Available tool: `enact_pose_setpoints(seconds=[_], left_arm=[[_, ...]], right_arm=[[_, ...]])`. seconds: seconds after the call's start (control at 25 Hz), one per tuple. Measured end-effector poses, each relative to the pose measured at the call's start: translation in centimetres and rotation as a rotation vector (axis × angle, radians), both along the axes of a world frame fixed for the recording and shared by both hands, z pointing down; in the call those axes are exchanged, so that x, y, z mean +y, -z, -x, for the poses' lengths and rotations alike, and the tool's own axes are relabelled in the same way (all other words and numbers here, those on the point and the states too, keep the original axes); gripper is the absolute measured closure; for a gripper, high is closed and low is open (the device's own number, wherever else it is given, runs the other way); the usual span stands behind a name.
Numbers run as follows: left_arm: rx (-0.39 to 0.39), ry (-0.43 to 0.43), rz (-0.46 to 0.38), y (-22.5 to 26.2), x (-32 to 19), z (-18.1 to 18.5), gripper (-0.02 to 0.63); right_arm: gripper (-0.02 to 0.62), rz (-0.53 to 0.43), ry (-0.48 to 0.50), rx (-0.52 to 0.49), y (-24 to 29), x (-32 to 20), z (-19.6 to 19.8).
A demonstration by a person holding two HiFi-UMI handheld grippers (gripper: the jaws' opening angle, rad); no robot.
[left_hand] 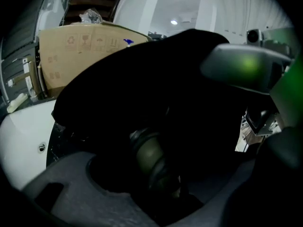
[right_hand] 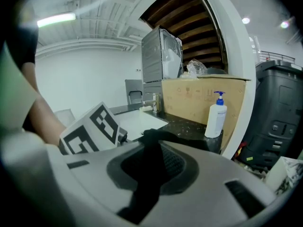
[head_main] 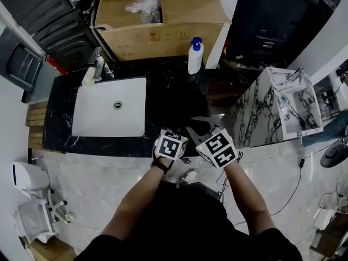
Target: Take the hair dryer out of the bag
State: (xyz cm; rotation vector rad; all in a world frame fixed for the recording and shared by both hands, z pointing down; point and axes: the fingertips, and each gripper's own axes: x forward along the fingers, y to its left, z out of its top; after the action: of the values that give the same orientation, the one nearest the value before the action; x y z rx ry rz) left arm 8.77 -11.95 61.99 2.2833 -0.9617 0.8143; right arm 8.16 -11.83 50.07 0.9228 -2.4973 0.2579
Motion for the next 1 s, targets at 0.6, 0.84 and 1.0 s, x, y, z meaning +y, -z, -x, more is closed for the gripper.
enact_pose_setpoints(seconds=[0.6, 0.84, 1.0], left_arm=[[0.149, 0.053, -0.025, 2.2, -0.4, 2.7, 0.364], [0.21, 0.051, -0.027, 3.9, 0.1, 3.9, 0.364], [0.229, 0.031, -0.032, 4.6, 0.7, 4.9, 0.364]], right_arm=[[0.551, -0.087, 0.007, 0.076, 0.7, -1.4, 0.7], [0.551, -0.173, -0.01, 0.131, 2.1, -3.9, 0.9], [0.551, -0.189, -0.007, 0.154, 2.6, -5.0, 1.3]])
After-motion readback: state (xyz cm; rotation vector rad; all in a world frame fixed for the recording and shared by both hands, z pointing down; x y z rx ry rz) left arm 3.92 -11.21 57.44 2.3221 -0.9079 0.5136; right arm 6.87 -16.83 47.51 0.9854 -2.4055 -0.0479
